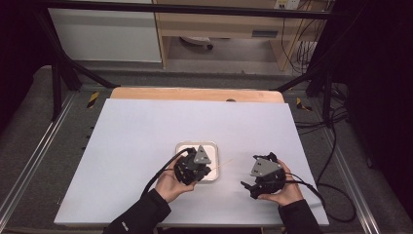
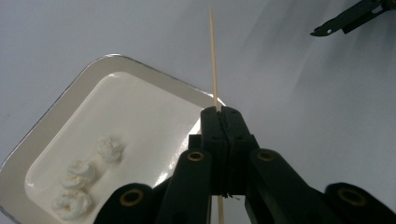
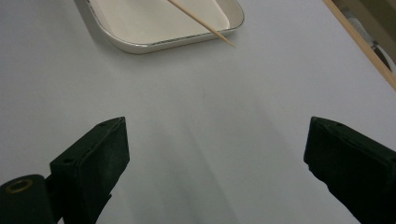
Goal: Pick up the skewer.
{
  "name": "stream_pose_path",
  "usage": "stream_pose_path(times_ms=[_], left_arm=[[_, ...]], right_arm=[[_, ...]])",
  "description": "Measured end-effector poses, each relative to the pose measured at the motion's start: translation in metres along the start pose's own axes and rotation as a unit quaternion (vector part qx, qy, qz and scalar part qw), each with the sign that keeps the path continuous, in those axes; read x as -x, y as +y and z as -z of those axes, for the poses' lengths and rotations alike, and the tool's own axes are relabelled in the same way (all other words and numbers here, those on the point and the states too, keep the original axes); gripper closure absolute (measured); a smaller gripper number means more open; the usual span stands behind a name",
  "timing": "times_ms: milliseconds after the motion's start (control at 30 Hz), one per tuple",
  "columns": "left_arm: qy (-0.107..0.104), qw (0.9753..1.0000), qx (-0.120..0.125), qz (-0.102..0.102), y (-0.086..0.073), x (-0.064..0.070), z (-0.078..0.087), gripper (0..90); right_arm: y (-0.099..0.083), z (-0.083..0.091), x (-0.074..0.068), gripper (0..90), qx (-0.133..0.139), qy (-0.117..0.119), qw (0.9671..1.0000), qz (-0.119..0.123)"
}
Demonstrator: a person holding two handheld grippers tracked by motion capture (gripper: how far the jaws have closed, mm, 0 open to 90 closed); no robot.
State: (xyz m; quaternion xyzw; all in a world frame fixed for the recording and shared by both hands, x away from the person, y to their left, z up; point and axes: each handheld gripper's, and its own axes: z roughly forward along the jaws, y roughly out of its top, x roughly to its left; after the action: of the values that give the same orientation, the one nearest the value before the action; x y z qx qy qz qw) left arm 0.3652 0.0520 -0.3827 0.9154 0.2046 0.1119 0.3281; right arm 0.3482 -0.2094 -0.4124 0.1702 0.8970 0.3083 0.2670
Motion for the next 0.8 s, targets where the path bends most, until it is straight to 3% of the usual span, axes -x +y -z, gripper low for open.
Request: stream_pose_path(times_ms=[200,333,600,800], left_arm=[[-0.006,0.9999,-0.007,-0.007,0.010,0.006,-0.008,89.1],[-0.009,0.9998,-0.013,-0.012,0.017,0.010,-0.013,89.1],[-0.014,0.9993,-0.023,-0.027,0.027,0.017,-0.021,89.1],[-0.016,0.9989,-0.029,-0.033,0.033,0.020,-0.024,89.1]], right_arm=[[0.003,0.000,-0.003,14.0,-0.006,-0.007,0.9988,0.048],[0.005,-0.001,-0.006,18.9,-0.008,-0.013,0.9958,0.090],[0.007,-0.004,-0.010,28.3,-0.016,-0.022,0.9858,0.166],[0.009,-0.005,-0.010,36.3,-0.019,-0.013,0.9758,0.217]])
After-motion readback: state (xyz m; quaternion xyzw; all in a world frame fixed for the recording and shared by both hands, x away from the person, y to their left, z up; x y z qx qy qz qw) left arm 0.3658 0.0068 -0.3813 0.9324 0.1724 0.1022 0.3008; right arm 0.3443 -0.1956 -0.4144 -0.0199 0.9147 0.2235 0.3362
